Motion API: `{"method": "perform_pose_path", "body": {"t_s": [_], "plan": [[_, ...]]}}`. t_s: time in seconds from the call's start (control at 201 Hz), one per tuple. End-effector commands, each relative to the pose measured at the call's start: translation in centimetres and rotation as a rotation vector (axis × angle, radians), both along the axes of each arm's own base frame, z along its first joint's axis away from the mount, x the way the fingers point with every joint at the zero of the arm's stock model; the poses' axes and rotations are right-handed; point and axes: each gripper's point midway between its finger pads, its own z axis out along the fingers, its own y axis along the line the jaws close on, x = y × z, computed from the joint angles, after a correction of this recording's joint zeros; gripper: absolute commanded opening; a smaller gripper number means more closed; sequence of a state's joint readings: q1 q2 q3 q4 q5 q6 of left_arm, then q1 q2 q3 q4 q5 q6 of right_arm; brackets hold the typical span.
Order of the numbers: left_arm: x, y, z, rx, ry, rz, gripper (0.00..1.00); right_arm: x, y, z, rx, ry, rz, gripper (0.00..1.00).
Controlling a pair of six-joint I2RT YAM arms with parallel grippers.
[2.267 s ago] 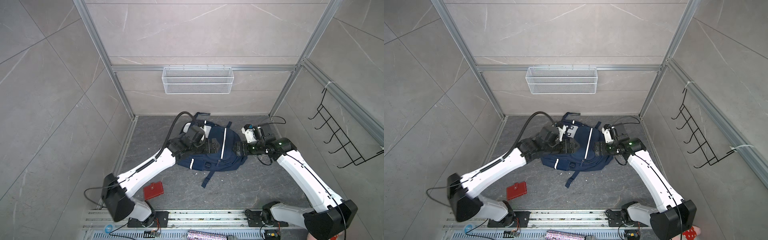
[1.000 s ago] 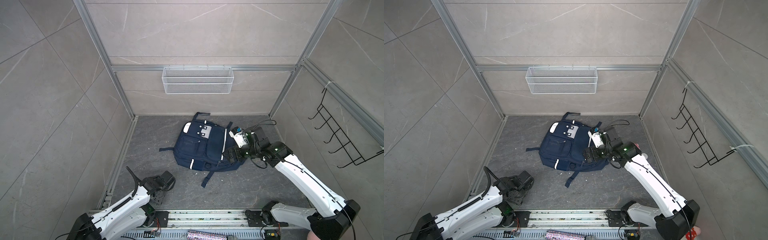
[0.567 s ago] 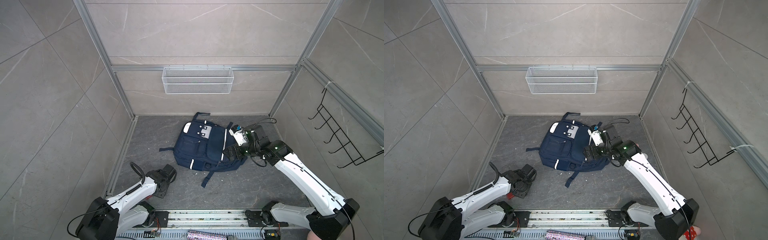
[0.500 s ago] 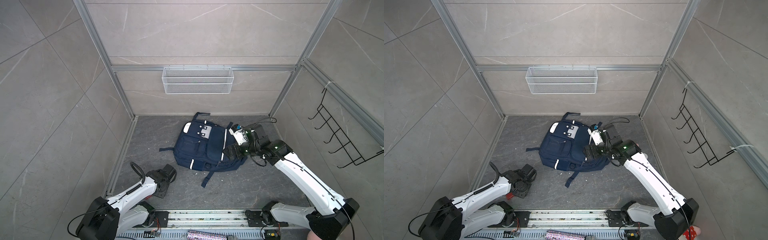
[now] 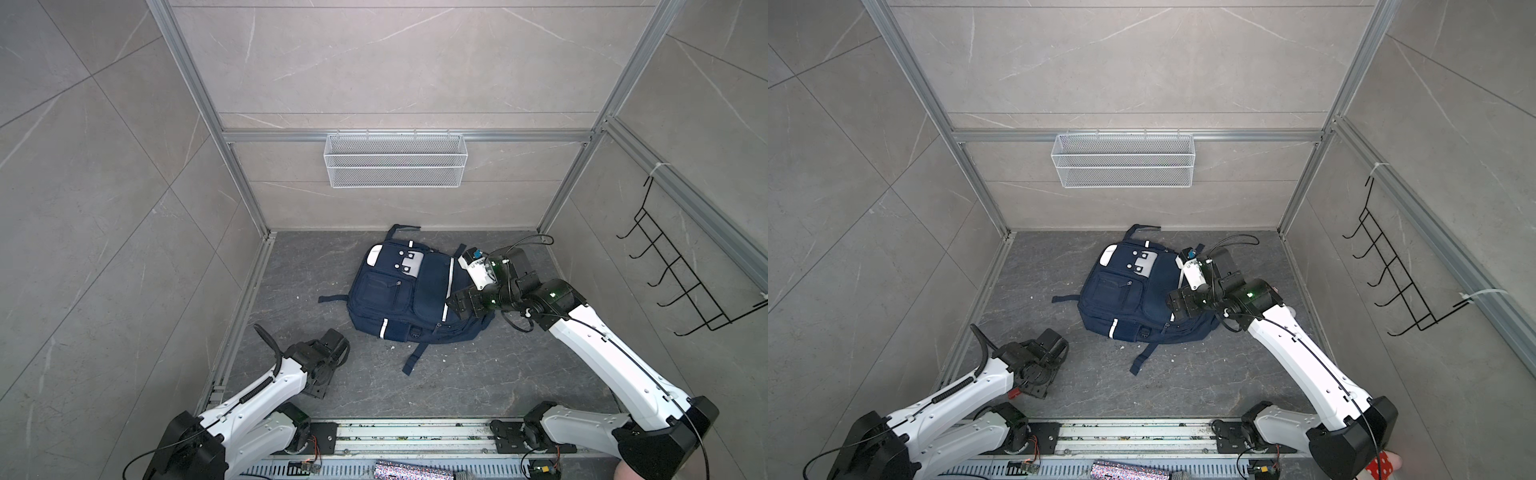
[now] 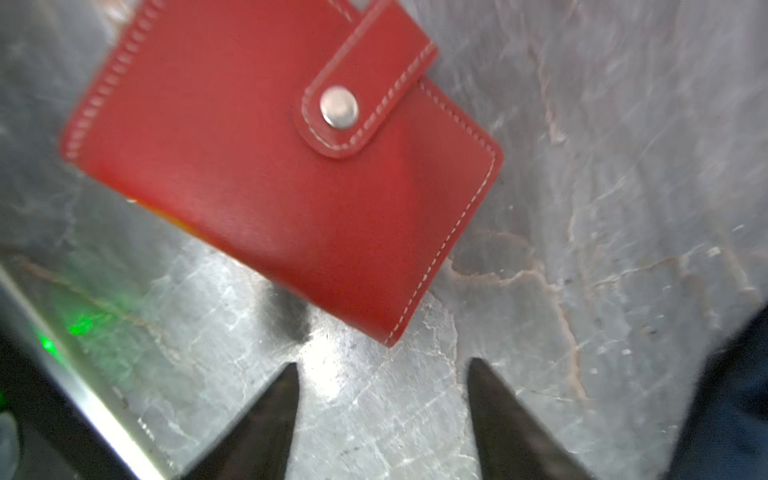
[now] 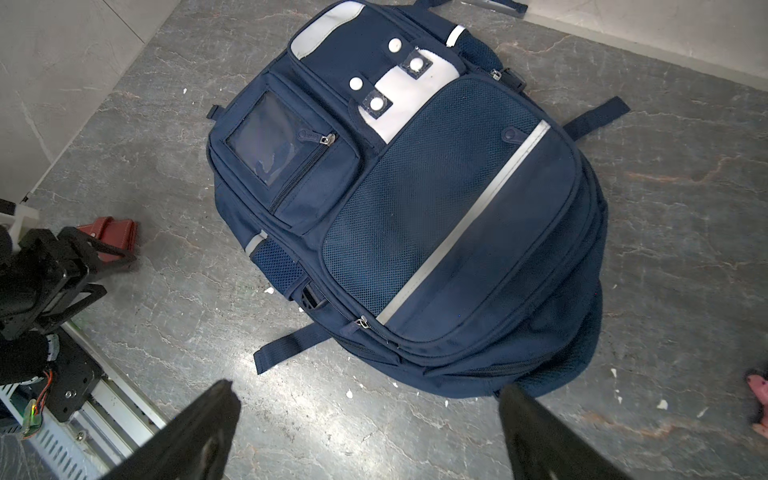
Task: Pack the student bag
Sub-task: 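Grasp the red wallet's edge with the left gripper and lift it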
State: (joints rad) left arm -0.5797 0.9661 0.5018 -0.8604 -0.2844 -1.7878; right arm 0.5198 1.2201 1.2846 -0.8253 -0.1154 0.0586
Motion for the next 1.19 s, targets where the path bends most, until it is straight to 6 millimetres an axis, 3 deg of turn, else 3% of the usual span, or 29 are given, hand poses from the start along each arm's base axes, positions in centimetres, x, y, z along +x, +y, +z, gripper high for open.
{"method": "perform_pose_path", "body": {"t_s": [0.0, 0.149, 0.249, 0.612, 0.687, 0.777, 0.856, 0.981, 1.13, 1.19], "plan": [[-1.2, 2.3, 1.4, 0.055, 0.004, 0.026, 0.84, -0.1, -0.1, 0.4, -0.005, -0.026, 0.003, 1.00], [-2.2, 3.7, 0.9, 0.016, -0.024, 0.118, 0.86, -0.2, 0.0, 0.2, -0.006, -0.025, 0.008, 1.00], [-2.2, 4.0, 0.5, 0.001, -0.034, 0.148, 0.82, -0.1, 0.4, 0.3, -0.010, -0.026, 0.017, 1.00], [0.2, 3.9, -1.5, -0.031, 0.027, 0.125, 0.70, 0.0, 0.4, -0.2, -0.033, -0.008, 0.014, 1.00], [0.0, 3.8, -2.4, -0.034, 0.060, 0.127, 0.62, 0.1, 0.4, -0.2, -0.040, -0.007, 0.010, 1.00], [-0.7, 3.9, -3.3, -0.025, 0.097, 0.131, 0.43, 0.4, 0.4, -0.1, -0.045, -0.010, 0.006, 1.00], [-0.9, 4.2, -3.4, -0.012, 0.099, 0.133, 0.36, 0.6, 0.4, -0.1, -0.050, -0.005, 0.005, 1.00], [-0.5, 4.5, -2.9, -0.001, 0.063, 0.140, 0.00, 0.7, 0.6, -0.4, -0.052, 0.006, 0.007, 1.00], [0.5, 4.5, -2.0, 0.019, 0.043, 0.083, 0.00, 0.8, 0.6, -0.6, -0.058, 0.008, 0.008, 1.00], [1.4, 4.7, -0.6, 0.052, 0.021, 0.033, 0.00, 0.8, 0.5, -0.5, -0.062, 0.005, 0.004, 1.00]]}}
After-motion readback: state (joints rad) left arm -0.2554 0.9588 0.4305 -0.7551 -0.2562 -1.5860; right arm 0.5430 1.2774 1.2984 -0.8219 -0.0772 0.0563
